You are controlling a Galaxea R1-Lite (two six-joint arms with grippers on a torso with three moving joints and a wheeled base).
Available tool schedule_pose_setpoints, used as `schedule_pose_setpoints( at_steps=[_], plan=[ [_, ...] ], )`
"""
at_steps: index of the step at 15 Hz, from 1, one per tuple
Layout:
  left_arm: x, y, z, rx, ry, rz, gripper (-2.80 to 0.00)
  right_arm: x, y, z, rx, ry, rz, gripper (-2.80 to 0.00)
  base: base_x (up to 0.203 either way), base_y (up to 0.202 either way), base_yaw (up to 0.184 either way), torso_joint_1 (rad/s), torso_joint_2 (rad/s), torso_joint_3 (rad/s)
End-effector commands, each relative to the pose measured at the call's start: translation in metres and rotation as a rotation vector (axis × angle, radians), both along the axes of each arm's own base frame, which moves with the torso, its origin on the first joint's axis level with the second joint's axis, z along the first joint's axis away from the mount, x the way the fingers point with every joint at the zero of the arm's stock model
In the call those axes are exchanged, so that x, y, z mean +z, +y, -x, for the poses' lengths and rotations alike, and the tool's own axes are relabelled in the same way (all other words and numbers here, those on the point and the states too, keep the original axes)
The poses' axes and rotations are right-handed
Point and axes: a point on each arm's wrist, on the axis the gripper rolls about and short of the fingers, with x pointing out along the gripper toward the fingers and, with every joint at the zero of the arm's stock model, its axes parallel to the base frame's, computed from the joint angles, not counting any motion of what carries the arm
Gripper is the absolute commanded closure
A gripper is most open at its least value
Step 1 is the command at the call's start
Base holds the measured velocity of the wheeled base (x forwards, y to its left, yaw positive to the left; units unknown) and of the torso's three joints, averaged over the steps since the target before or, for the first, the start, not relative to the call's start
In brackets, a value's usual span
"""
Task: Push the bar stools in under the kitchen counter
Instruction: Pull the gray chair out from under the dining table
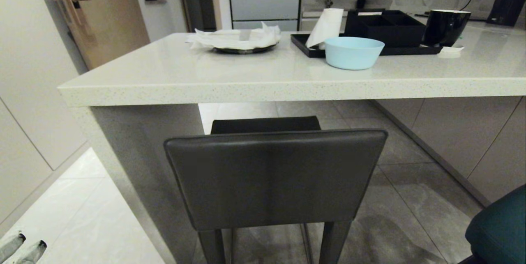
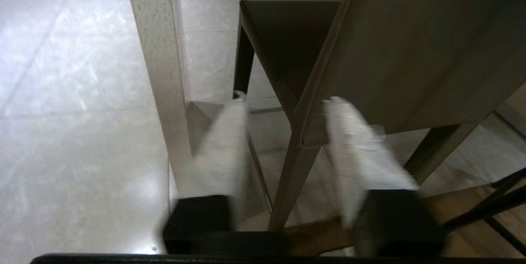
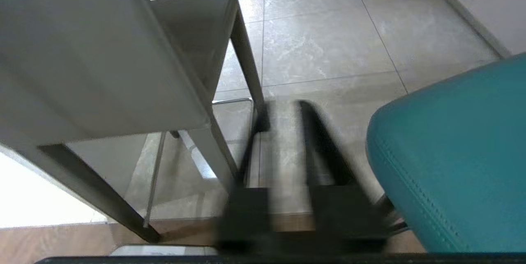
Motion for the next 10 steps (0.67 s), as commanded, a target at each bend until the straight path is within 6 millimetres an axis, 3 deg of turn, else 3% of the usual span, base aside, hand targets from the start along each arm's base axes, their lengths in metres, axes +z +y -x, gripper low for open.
schedule_pose_setpoints(
  at_steps=[1, 4, 8, 10],
  plan=[
    [0.000, -0.001, -0.008, 0.002, 0.049, 0.012, -2.80, 0.002, 0.000, -0.008, 0.003, 0.039, 0.001, -2.80, 0.000, 0.000, 0.000, 0.000, 0.00, 0.000],
    [0.001, -0.002, -0.021, 0.010, 0.093, 0.020, -2.80, 0.002, 0.000, -0.020, -0.014, 0.104, 0.000, -2.80, 0.000, 0.000, 0.000, 0.000, 0.00, 0.000],
    [0.005, 0.007, -0.070, 0.153, 0.129, -0.011, -2.80, 0.019, 0.000, -0.056, -0.025, 0.058, -0.011, -2.80, 0.000, 0.000, 0.000, 0.000, 0.00, 0.000],
    [0.009, 0.004, -0.080, 0.031, 0.084, -0.020, -2.80, 0.026, 0.003, -0.069, 0.105, 0.015, -0.023, -2.80, 0.000, 0.000, 0.000, 0.000, 0.00, 0.000]
  ],
)
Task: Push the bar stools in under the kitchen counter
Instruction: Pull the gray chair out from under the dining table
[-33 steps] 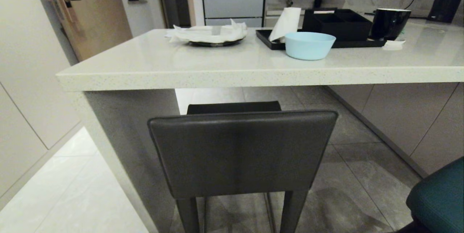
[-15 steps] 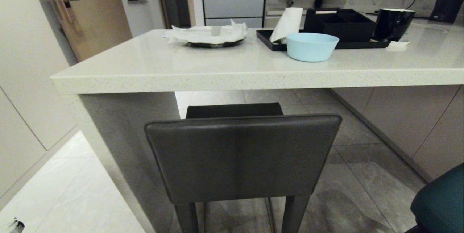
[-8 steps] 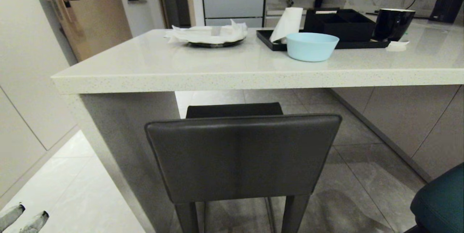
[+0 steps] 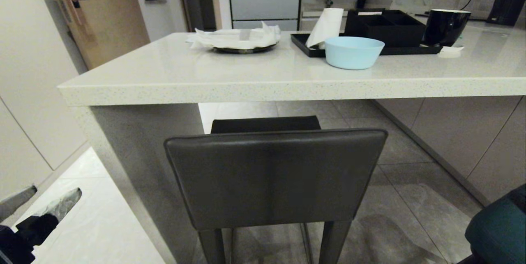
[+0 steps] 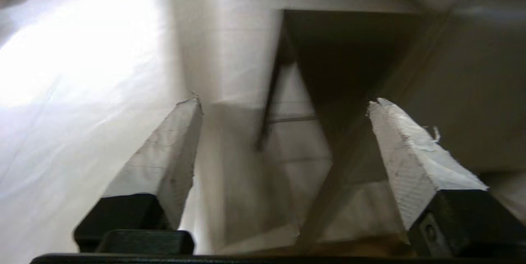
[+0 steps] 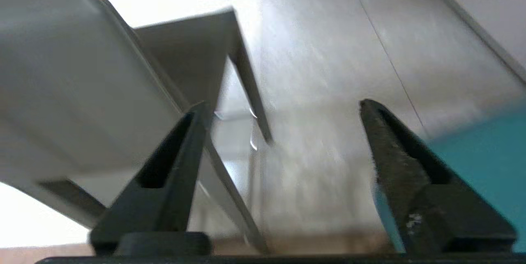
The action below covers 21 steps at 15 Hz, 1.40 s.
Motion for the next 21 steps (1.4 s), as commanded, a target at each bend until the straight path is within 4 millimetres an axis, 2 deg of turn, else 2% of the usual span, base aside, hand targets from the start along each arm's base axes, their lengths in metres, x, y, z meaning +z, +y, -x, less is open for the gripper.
schedule_pose_setpoints(
  at_steps=[1, 4, 7, 10, 15, 18, 21],
  plan=[
    [-0.005, -0.005, -0.013, -0.151, 0.059, 0.020, -2.80, -0.002, 0.005, -0.019, 0.173, 0.051, -0.012, -2.80, 0.000, 0.000, 0.000, 0.000, 0.00, 0.000],
    [-0.011, -0.012, -0.012, -0.437, 0.098, 0.072, -2.80, -0.009, 0.009, -0.037, 0.359, 0.142, -0.040, -2.80, 0.000, 0.000, 0.000, 0.000, 0.00, 0.000],
    [-0.019, -0.016, -0.023, -0.608, 0.167, 0.111, -2.80, -0.013, 0.012, -0.058, 0.500, 0.168, -0.064, -2.80, 0.000, 0.000, 0.000, 0.000, 0.00, 0.000],
    [-0.023, -0.017, -0.049, -0.664, 0.174, 0.116, -2.80, -0.017, 0.015, -0.080, 0.597, 0.137, -0.046, -2.80, 0.000, 0.000, 0.000, 0.000, 0.00, 0.000],
    [-0.046, -0.016, -0.100, -0.768, 0.091, 0.096, -2.80, -0.044, 0.018, -0.100, 0.772, 0.108, -0.054, -2.80, 0.000, 0.000, 0.000, 0.000, 0.00, 0.000],
    [-0.062, -0.013, -0.114, -0.802, 0.044, 0.083, -2.80, -0.056, 0.018, -0.116, 0.795, 0.119, -0.061, -2.80, 0.000, 0.000, 0.000, 0.000, 0.00, 0.000],
    [-0.069, -0.008, -0.125, -0.801, 0.012, 0.071, -2.80, -0.060, 0.019, -0.132, 0.800, 0.094, -0.052, -2.80, 0.000, 0.000, 0.000, 0.000, 0.00, 0.000]
  ],
)
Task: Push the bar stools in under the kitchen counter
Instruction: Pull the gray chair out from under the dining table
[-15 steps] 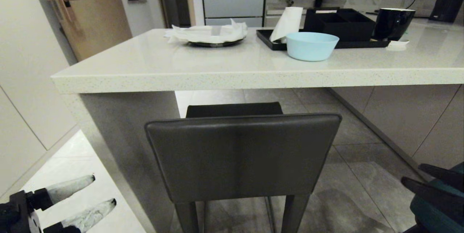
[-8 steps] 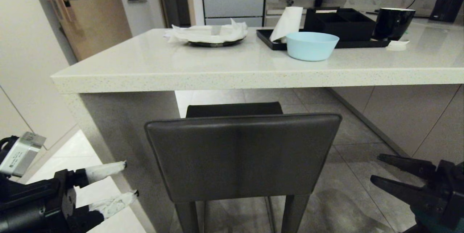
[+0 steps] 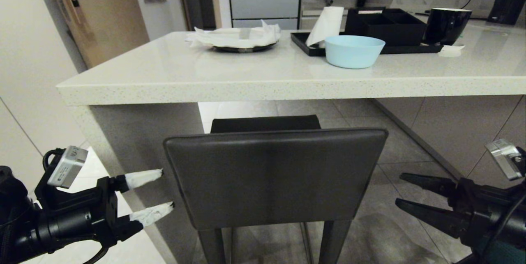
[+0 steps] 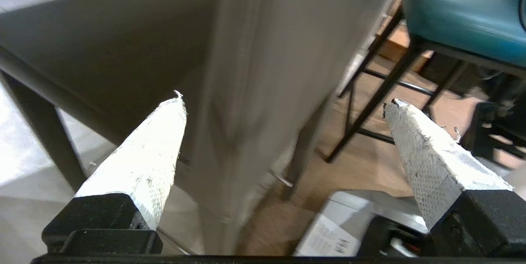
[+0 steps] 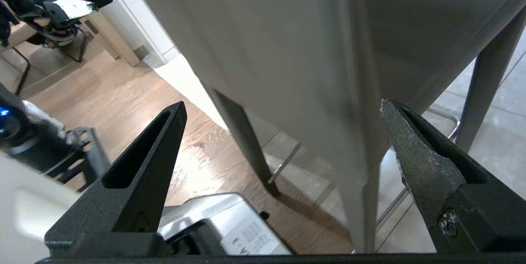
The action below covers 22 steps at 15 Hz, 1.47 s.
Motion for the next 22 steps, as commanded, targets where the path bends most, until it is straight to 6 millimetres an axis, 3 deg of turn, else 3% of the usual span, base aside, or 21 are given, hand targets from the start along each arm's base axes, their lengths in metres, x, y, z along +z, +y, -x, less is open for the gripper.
schedule_pose_setpoints(
  at_steps=[1, 8, 15, 22],
  plan=[
    [-0.013, 0.002, -0.010, 0.000, 0.047, 0.003, -2.80, -0.011, 0.000, -0.015, 0.012, 0.031, -0.003, -2.80, 0.000, 0.000, 0.000, 0.000, 0.00, 0.000],
    [-0.025, 0.003, -0.034, 0.003, 0.080, 0.006, -2.80, -0.021, 0.001, -0.040, 0.072, -0.026, -0.013, -2.80, 0.000, 0.000, 0.000, 0.000, 0.00, 0.000],
    [-0.020, -0.015, -0.047, -0.031, 0.083, 0.028, -2.80, -0.014, 0.032, -0.061, 0.215, -0.070, -0.022, -2.80, 0.000, 0.000, 0.000, 0.000, 0.00, 0.000],
    [-0.025, -0.020, -0.051, 0.013, 0.092, 0.020, -2.80, -0.016, 0.036, -0.066, 0.226, -0.063, -0.024, -2.80, 0.000, 0.000, 0.000, 0.000, 0.00, 0.000]
  ],
)
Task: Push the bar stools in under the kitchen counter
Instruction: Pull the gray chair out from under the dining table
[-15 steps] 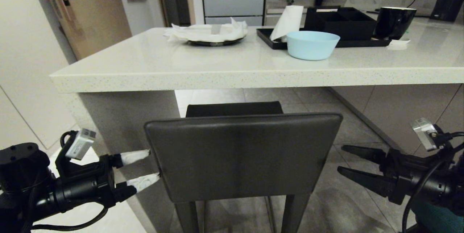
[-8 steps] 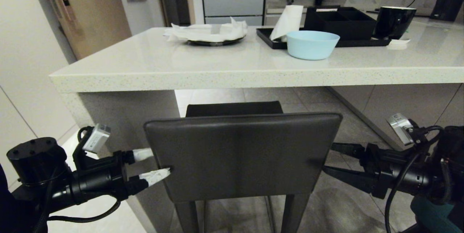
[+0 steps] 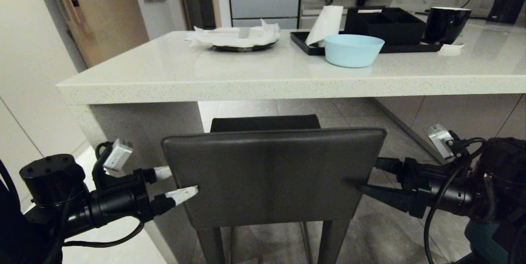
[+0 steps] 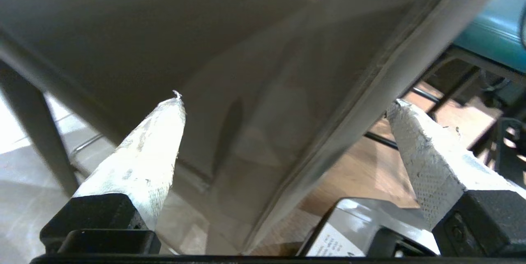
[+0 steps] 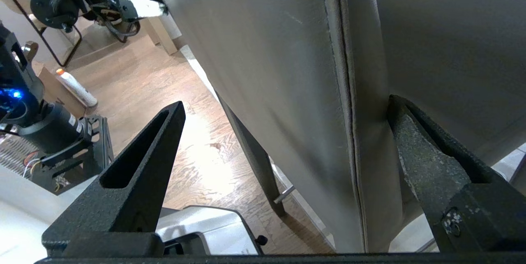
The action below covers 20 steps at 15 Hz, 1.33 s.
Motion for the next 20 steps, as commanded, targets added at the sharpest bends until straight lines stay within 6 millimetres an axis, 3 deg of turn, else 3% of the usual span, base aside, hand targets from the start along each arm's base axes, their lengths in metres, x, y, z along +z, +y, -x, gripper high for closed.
schedule_pose_setpoints(
  at_steps=[1, 11, 20],
  plan=[
    [0.001, -0.002, -0.001, -0.011, -0.009, 0.002, -2.80, 0.000, 0.001, 0.000, 0.011, -0.003, -0.002, -2.80, 0.000, 0.000, 0.000, 0.000, 0.00, 0.000],
    [0.008, -0.011, 0.009, -0.048, -0.043, -0.005, -2.80, -0.002, 0.001, 0.000, 0.005, 0.007, 0.000, -2.80, -0.007, 0.000, 0.000, 0.001, 0.00, 0.000],
    [0.005, -0.011, 0.009, -0.048, -0.028, -0.005, -2.80, -0.003, 0.000, 0.000, 0.001, 0.009, 0.001, -2.80, -0.190, 0.000, 0.000, 0.002, 0.00, 0.002]
  ],
)
